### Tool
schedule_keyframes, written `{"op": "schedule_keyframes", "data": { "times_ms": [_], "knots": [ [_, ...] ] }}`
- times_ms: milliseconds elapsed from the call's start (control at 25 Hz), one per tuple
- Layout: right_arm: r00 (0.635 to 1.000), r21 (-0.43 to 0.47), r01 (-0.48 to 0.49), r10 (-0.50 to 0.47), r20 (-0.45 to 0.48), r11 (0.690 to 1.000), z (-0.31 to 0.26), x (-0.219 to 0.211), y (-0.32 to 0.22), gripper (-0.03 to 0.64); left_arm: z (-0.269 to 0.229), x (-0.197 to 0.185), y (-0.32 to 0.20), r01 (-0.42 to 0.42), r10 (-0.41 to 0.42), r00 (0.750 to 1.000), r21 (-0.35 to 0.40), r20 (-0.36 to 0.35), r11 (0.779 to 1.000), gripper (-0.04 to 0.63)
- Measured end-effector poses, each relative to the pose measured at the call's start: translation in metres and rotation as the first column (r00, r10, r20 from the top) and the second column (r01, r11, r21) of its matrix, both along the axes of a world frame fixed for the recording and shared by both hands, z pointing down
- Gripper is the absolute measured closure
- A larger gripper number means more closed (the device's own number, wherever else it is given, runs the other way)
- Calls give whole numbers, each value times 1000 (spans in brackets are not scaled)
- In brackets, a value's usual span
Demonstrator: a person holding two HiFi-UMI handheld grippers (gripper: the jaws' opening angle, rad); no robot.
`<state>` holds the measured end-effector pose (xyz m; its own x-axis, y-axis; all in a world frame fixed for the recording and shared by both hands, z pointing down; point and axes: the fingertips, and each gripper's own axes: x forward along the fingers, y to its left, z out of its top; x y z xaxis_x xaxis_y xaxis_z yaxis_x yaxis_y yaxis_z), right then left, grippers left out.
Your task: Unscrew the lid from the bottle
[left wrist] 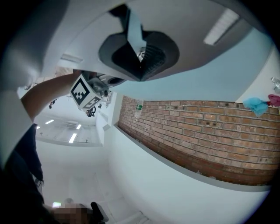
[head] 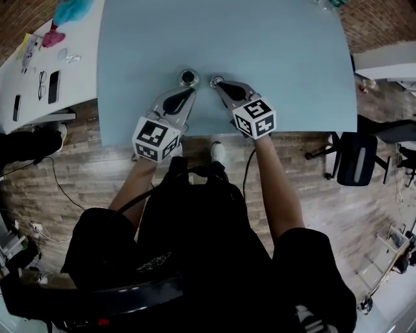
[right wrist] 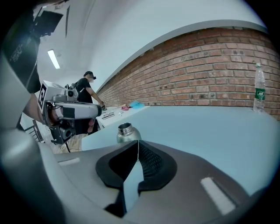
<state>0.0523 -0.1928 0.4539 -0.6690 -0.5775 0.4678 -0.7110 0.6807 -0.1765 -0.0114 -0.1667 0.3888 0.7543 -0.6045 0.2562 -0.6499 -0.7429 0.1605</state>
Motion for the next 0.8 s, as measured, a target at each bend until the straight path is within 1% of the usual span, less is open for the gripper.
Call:
{"op": "schedule_keyframes", "data": {
  "times_ms": [280, 440, 560, 800],
  "knots": [
    [999, 51, -15, 13, 43, 999, -28, -5, 0, 607, -15, -8, -1, 29, -29, 1000, 24, -4, 999, 597],
    [997, 88, -9, 2, 73, 996, -48, -14, 6, 609, -28, -16, -5, 55, -55, 998, 45, -12, 997, 597],
    [997, 127, -5, -5, 80, 992, -65, -18, 10, 607, -40, -19, -6, 70, -69, 997, 70, -18, 995, 597],
    [991, 200, -33, 7, 131, 979, -102, -20, 11, 609, -56, -31, -9, 92, -90, 996, 102, -24, 990, 597]
  ]
}}
